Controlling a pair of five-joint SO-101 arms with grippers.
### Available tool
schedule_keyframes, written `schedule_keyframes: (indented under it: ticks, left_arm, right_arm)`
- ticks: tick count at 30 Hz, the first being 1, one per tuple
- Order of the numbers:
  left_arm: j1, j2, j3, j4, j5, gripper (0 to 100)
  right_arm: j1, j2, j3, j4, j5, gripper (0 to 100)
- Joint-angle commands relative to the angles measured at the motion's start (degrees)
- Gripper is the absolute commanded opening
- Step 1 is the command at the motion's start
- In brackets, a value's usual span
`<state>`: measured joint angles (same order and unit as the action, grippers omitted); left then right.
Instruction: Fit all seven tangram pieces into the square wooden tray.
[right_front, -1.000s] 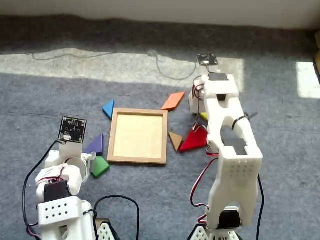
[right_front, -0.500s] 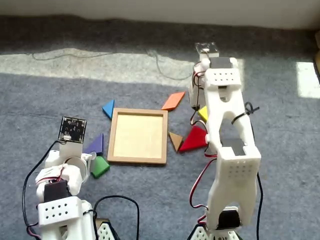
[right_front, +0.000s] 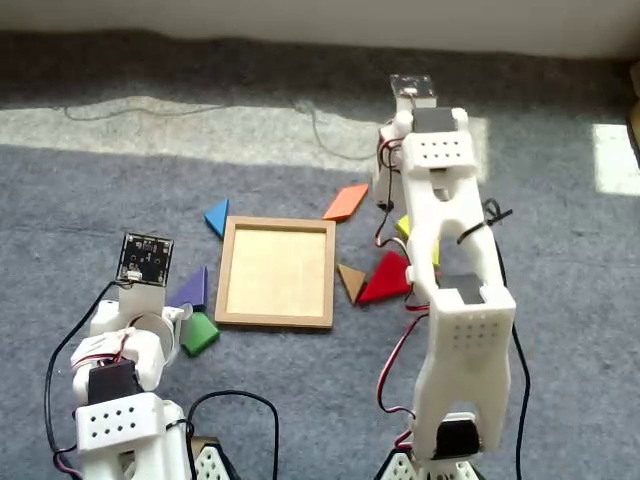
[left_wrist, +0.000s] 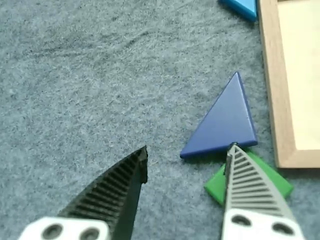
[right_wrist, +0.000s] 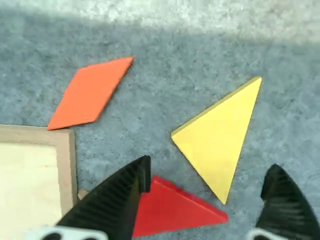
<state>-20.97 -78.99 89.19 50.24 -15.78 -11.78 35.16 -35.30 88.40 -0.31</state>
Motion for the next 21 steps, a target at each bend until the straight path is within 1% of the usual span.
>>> schedule_keyframes:
  ticks: [1,6,15,21]
  left_arm:
    - [0.75,-0.75,-0.84,0.00,0.35,26]
    - [0.75,-0.75,-0.84,0.00,0.35,26]
    - [0.75,-0.75,-0.84,0.00,0.35,26]
    - [0.75,-0.75,-0.84,0.00,0.35,26]
  right_arm:
    - [1.98,2.68,0.31,-4.62,-1.23,38.4]
    - [2.15,8.40,-0.22,-5.23,-1.23,38.4]
    - [2.51,9.19,-0.13,-5.58,-1.14,38.2]
    - [2.95,9.19,0.13,-8.40,-1.67,38.2]
